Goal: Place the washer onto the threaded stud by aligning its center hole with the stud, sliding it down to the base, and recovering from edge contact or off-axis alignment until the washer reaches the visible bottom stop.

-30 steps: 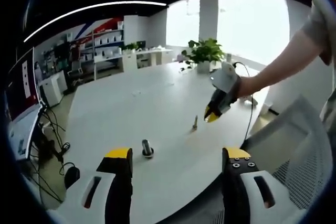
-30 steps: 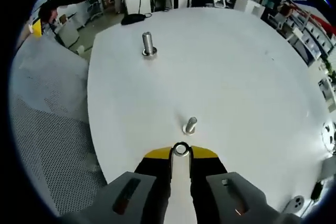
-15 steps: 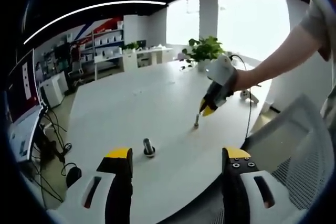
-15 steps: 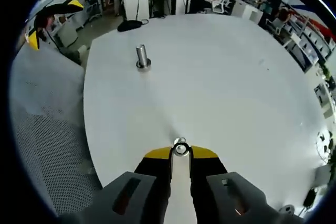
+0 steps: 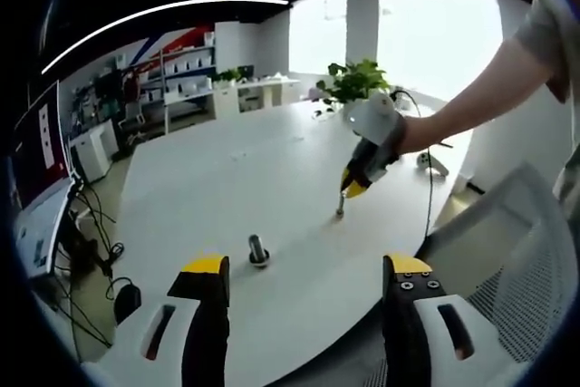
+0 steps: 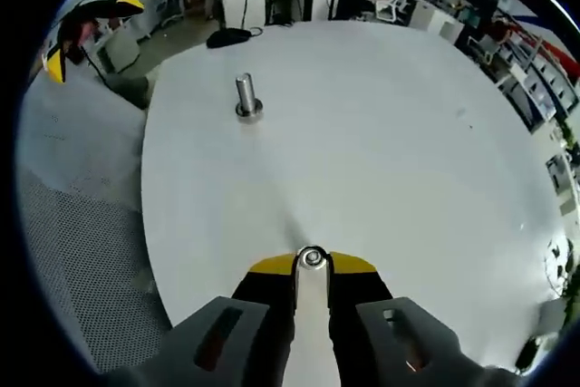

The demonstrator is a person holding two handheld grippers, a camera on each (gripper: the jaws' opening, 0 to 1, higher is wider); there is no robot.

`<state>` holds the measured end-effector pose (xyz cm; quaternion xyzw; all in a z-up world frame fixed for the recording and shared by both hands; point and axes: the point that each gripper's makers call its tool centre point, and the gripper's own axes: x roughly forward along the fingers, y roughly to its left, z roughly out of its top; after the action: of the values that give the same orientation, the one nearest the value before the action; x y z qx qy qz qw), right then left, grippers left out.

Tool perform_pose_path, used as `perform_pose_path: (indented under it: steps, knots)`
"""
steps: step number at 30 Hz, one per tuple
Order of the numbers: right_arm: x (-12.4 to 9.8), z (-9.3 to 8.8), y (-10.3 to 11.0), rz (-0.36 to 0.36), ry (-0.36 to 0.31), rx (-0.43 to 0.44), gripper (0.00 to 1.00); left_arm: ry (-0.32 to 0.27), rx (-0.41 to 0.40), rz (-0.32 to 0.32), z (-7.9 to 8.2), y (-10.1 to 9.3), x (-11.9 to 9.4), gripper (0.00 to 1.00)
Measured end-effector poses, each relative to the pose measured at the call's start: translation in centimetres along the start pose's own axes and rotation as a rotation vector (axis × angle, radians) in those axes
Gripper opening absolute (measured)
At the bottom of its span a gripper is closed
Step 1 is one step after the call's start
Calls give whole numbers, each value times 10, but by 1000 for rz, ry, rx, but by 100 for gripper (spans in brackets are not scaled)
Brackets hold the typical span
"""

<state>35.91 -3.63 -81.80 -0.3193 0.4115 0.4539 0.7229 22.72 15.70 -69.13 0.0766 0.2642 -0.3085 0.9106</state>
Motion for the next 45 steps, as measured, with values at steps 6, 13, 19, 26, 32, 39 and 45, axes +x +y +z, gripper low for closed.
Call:
perform_pose_path:
  steps: [6,13,19,26,32,39,45]
  knots:
    - [5,-2,0,12,19,-16,14,4,0,0,-1,0,0,67]
    - [16,-7,-3,20,47,-24,14,20,2,-4,-4,-1,1,67]
    - [25,-10,-4,28,70,-28,14,21,-14,5,-5,2,1,67]
    - [37,-16,-6,42,106,-31,14,35,-13,5,-8,2,2,66]
    - [43,-23,-5,52,128,-9,15,42,-24,6,-10,3,2,66]
    - [43,-21,-4,62,114,-2,16,35,-39,1,-8,3,2,66]
    - [37,-26,-3,52,90,29,19,35,-40,0,-9,3,2,66]
